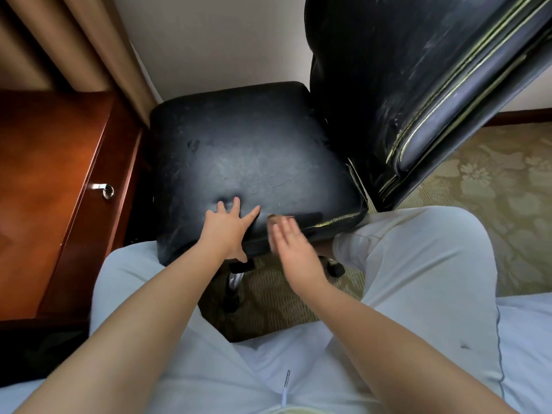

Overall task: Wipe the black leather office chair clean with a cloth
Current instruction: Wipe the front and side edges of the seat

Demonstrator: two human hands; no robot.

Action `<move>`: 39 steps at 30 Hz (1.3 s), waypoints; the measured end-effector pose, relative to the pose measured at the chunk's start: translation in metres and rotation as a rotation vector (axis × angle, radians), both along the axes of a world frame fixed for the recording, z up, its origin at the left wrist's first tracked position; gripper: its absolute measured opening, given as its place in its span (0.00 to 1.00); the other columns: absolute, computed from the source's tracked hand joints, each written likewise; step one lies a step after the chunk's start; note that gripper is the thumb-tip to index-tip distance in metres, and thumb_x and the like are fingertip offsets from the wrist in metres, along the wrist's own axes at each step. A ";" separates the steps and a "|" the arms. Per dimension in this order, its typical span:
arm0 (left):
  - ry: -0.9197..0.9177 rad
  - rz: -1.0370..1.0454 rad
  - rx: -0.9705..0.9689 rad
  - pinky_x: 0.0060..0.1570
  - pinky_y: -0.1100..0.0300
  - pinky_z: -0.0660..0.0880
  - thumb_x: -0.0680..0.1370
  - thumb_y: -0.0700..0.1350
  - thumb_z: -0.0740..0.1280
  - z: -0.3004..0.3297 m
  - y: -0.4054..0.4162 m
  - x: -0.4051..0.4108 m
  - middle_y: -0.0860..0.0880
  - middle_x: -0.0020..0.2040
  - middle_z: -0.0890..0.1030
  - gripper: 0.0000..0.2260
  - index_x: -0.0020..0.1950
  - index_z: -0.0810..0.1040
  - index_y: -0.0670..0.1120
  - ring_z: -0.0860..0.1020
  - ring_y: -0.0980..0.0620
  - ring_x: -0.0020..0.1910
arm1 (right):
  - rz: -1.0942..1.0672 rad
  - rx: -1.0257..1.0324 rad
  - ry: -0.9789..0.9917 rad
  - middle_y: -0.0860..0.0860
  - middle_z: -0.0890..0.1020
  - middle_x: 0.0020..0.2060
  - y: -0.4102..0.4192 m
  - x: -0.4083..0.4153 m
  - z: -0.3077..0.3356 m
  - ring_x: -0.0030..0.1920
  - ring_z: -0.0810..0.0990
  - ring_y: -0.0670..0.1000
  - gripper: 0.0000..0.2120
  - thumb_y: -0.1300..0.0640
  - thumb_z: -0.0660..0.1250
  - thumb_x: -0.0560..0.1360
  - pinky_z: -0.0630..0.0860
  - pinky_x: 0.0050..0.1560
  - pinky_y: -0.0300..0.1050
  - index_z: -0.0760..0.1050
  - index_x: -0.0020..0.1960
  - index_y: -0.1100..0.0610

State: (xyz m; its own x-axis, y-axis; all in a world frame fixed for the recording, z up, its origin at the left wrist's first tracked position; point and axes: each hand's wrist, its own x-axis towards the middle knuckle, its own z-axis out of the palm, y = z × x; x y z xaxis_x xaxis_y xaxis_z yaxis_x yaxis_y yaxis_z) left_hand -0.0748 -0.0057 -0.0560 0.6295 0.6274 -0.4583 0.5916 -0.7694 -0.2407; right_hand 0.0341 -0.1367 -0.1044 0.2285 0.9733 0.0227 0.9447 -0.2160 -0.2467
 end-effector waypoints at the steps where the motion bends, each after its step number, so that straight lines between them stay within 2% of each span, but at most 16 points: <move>1: 0.011 -0.006 -0.012 0.65 0.46 0.66 0.67 0.65 0.72 0.002 0.002 -0.001 0.41 0.79 0.45 0.53 0.78 0.38 0.56 0.54 0.34 0.75 | 0.081 0.022 -0.029 0.63 0.63 0.71 0.003 -0.010 -0.002 0.72 0.62 0.63 0.34 0.71 0.68 0.68 0.69 0.67 0.55 0.61 0.72 0.66; 3: 0.031 -0.010 -0.032 0.66 0.46 0.65 0.68 0.62 0.73 0.004 0.006 -0.002 0.44 0.79 0.44 0.53 0.78 0.38 0.56 0.52 0.36 0.76 | 0.199 -0.018 -0.116 0.62 0.63 0.72 0.006 -0.019 -0.003 0.73 0.61 0.61 0.33 0.67 0.68 0.70 0.65 0.70 0.52 0.61 0.73 0.66; 4: 0.036 -0.012 -0.040 0.67 0.46 0.65 0.68 0.61 0.74 0.004 0.007 -0.004 0.45 0.79 0.44 0.53 0.78 0.38 0.55 0.51 0.37 0.76 | 0.222 -0.012 -0.153 0.62 0.64 0.72 0.006 -0.016 -0.001 0.72 0.62 0.60 0.33 0.66 0.69 0.70 0.66 0.69 0.51 0.62 0.72 0.65; 5: 0.037 -0.014 -0.048 0.67 0.47 0.64 0.67 0.61 0.74 0.004 0.008 -0.007 0.45 0.79 0.43 0.54 0.78 0.38 0.55 0.50 0.37 0.76 | 0.228 -0.001 -0.170 0.61 0.69 0.69 0.005 -0.010 0.001 0.70 0.67 0.60 0.33 0.66 0.72 0.66 0.71 0.65 0.52 0.66 0.70 0.65; 7: 0.019 -0.016 -0.057 0.68 0.47 0.62 0.67 0.60 0.75 0.002 0.008 -0.013 0.46 0.79 0.43 0.54 0.78 0.38 0.54 0.49 0.38 0.77 | 0.147 -0.013 -0.153 0.61 0.75 0.64 -0.002 0.004 0.001 0.64 0.74 0.60 0.35 0.69 0.77 0.58 0.78 0.54 0.54 0.73 0.65 0.66; 11: -0.025 -0.006 -0.037 0.69 0.48 0.61 0.68 0.59 0.75 -0.003 0.003 -0.017 0.46 0.79 0.42 0.53 0.78 0.38 0.53 0.47 0.38 0.77 | -0.024 -0.023 -0.098 0.63 0.73 0.65 -0.005 0.005 -0.004 0.65 0.73 0.62 0.36 0.71 0.77 0.59 0.78 0.55 0.54 0.71 0.66 0.66; 13: -0.027 0.001 -0.038 0.69 0.47 0.60 0.68 0.58 0.75 -0.003 0.002 -0.016 0.47 0.79 0.41 0.53 0.78 0.38 0.53 0.46 0.38 0.77 | 0.103 0.006 -0.141 0.62 0.74 0.65 0.001 -0.009 -0.008 0.65 0.73 0.62 0.34 0.68 0.77 0.60 0.79 0.55 0.53 0.72 0.66 0.65; 15: -0.034 0.010 -0.067 0.70 0.41 0.57 0.69 0.56 0.75 -0.003 0.003 -0.017 0.47 0.79 0.41 0.53 0.78 0.38 0.53 0.45 0.39 0.77 | 0.290 0.006 -0.217 0.59 0.75 0.65 0.005 -0.022 -0.008 0.65 0.73 0.59 0.31 0.61 0.76 0.63 0.78 0.55 0.49 0.74 0.65 0.61; 18: -0.046 0.025 -0.101 0.70 0.35 0.54 0.69 0.55 0.76 -0.002 0.005 -0.020 0.49 0.79 0.40 0.53 0.78 0.38 0.54 0.43 0.40 0.77 | 0.334 -0.006 -0.248 0.56 0.77 0.62 0.006 -0.021 -0.003 0.63 0.76 0.55 0.30 0.56 0.78 0.62 0.77 0.56 0.46 0.77 0.62 0.59; 23: -0.084 0.057 -0.125 0.71 0.35 0.52 0.69 0.53 0.75 -0.006 0.004 -0.022 0.49 0.79 0.39 0.52 0.78 0.39 0.54 0.41 0.41 0.77 | 0.217 0.006 -0.246 0.59 0.77 0.62 -0.005 0.004 -0.005 0.62 0.76 0.59 0.35 0.63 0.80 0.57 0.78 0.53 0.51 0.76 0.62 0.63; 28: -0.080 0.067 -0.109 0.71 0.35 0.52 0.70 0.52 0.75 -0.008 0.002 -0.020 0.49 0.79 0.39 0.52 0.78 0.38 0.54 0.42 0.41 0.77 | 0.282 -0.057 -0.262 0.61 0.74 0.65 0.000 -0.016 -0.008 0.65 0.73 0.61 0.32 0.62 0.76 0.64 0.78 0.56 0.51 0.72 0.66 0.64; 30: -0.081 0.066 -0.113 0.71 0.35 0.52 0.70 0.52 0.75 -0.008 0.002 -0.020 0.49 0.79 0.39 0.52 0.78 0.38 0.54 0.41 0.41 0.77 | 0.287 -0.039 -0.246 0.61 0.75 0.64 0.001 -0.015 -0.006 0.65 0.74 0.60 0.31 0.63 0.76 0.63 0.78 0.55 0.51 0.73 0.65 0.64; 32: -0.082 0.067 -0.121 0.71 0.35 0.52 0.69 0.52 0.76 -0.008 0.003 -0.020 0.49 0.79 0.39 0.52 0.78 0.38 0.54 0.41 0.40 0.77 | 0.108 -0.005 -0.134 0.62 0.75 0.63 0.000 -0.011 -0.002 0.64 0.74 0.61 0.32 0.68 0.76 0.61 0.78 0.56 0.54 0.73 0.64 0.66; 34: -0.088 0.073 -0.125 0.71 0.34 0.51 0.70 0.51 0.75 -0.008 0.002 -0.020 0.49 0.79 0.40 0.52 0.78 0.39 0.54 0.41 0.40 0.77 | -0.065 0.002 -0.058 0.63 0.69 0.69 -0.002 -0.005 -0.002 0.69 0.68 0.62 0.34 0.72 0.72 0.65 0.73 0.62 0.54 0.66 0.69 0.67; 35: -0.088 0.079 -0.127 0.70 0.34 0.51 0.70 0.51 0.75 -0.008 0.001 -0.020 0.48 0.79 0.40 0.52 0.78 0.39 0.54 0.41 0.40 0.77 | -0.052 -0.024 -0.090 0.63 0.63 0.72 -0.004 -0.003 -0.003 0.72 0.62 0.62 0.34 0.72 0.69 0.70 0.69 0.66 0.53 0.60 0.72 0.67; 39: -0.079 0.086 -0.119 0.69 0.32 0.52 0.71 0.49 0.74 -0.008 -0.002 -0.019 0.48 0.79 0.38 0.51 0.78 0.38 0.53 0.41 0.39 0.77 | 0.204 -0.113 -0.196 0.60 0.47 0.76 -0.005 0.006 0.008 0.76 0.48 0.59 0.32 0.66 0.58 0.78 0.57 0.72 0.52 0.46 0.76 0.64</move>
